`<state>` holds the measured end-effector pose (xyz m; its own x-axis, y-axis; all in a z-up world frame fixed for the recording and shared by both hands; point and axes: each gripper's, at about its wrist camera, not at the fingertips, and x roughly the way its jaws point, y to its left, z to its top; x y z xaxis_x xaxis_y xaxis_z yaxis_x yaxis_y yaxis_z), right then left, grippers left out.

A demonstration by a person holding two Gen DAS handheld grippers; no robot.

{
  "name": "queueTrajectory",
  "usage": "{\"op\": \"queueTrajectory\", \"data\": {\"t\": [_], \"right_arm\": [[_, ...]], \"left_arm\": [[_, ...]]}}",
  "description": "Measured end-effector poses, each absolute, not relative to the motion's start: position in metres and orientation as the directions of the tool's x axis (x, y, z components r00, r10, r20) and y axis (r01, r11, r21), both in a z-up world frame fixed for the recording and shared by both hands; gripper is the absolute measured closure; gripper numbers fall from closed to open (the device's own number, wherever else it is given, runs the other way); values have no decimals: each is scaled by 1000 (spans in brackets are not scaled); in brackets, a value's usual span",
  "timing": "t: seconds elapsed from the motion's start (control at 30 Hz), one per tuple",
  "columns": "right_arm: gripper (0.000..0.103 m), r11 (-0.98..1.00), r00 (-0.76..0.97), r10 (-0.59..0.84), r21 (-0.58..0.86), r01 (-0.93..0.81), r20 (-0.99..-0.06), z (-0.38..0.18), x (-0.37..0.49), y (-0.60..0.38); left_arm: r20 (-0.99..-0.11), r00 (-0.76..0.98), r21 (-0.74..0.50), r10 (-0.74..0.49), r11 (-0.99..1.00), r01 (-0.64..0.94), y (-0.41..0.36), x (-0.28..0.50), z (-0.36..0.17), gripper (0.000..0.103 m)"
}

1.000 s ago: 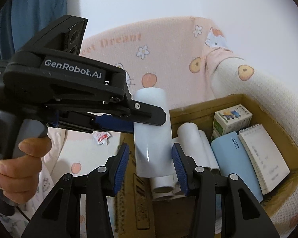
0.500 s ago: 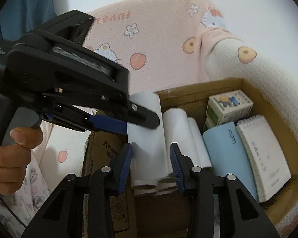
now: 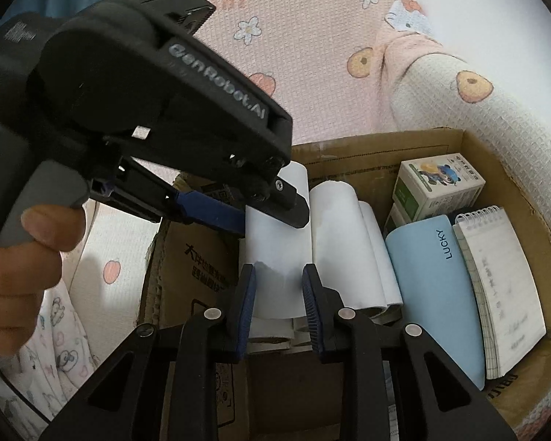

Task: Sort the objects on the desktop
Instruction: 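Lower the tube among the tubes in the box and open both grippers, then withdraw both open grippers up from the box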

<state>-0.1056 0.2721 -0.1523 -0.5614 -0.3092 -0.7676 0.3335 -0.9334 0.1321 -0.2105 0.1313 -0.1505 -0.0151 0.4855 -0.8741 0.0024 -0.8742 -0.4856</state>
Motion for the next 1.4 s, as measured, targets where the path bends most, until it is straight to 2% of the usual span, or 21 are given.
{"op": "queueTrajectory", "data": {"t": [0.2, 0.33, 0.43, 0.73, 0.9, 0.97, 1.03, 1.1, 1.3, 1.4], "right_arm": [[80, -935, -556, -303, 129, 330, -774, -154, -105, 275], [80, -936, -557, -300, 124, 331, -774, -154, -104, 277], [80, -936, -555, -295, 119, 331, -778, -155, -104, 278], [80, -946, -565, -256, 83, 313, -785, -151, -99, 281], [80, -949, -602, -271, 103, 299, -751, -134, -91, 298], [79, -948, -603, -290, 136, 288, -743, -128, -100, 302], [79, -955, -597, -277, 150, 254, -753, -125, -105, 308], [80, -966, -589, -248, 153, 207, -769, -127, -108, 318], [80, -974, -548, -223, 157, 166, -806, -133, -109, 310], [80, -968, -530, -245, 172, 183, -812, -132, -104, 307]], "left_arm": [[-864, -18, -503, 503, -864, -9, 125, -208, -145, 58], [-877, -31, -478, 479, -878, -31, 125, -204, -144, 77], [-886, -9, -464, 465, -885, -21, 125, -204, -153, 81], [-898, -25, -435, 438, -896, -87, 130, -199, -152, 81], [-887, -7, -458, 461, -884, -96, 129, -198, -151, 81], [-878, -12, -474, 478, -874, -101, 127, -196, -149, 77], [-872, -42, -480, 489, -867, -136, 127, -194, -143, 65], [-878, -76, -455, 472, -875, -167, 128, -193, -137, 61], [-894, -31, -439, 447, -887, -147, 134, -193, -147, 60], [-920, -59, -373, 386, -913, -167, 140, -189, -149, 61]]}}
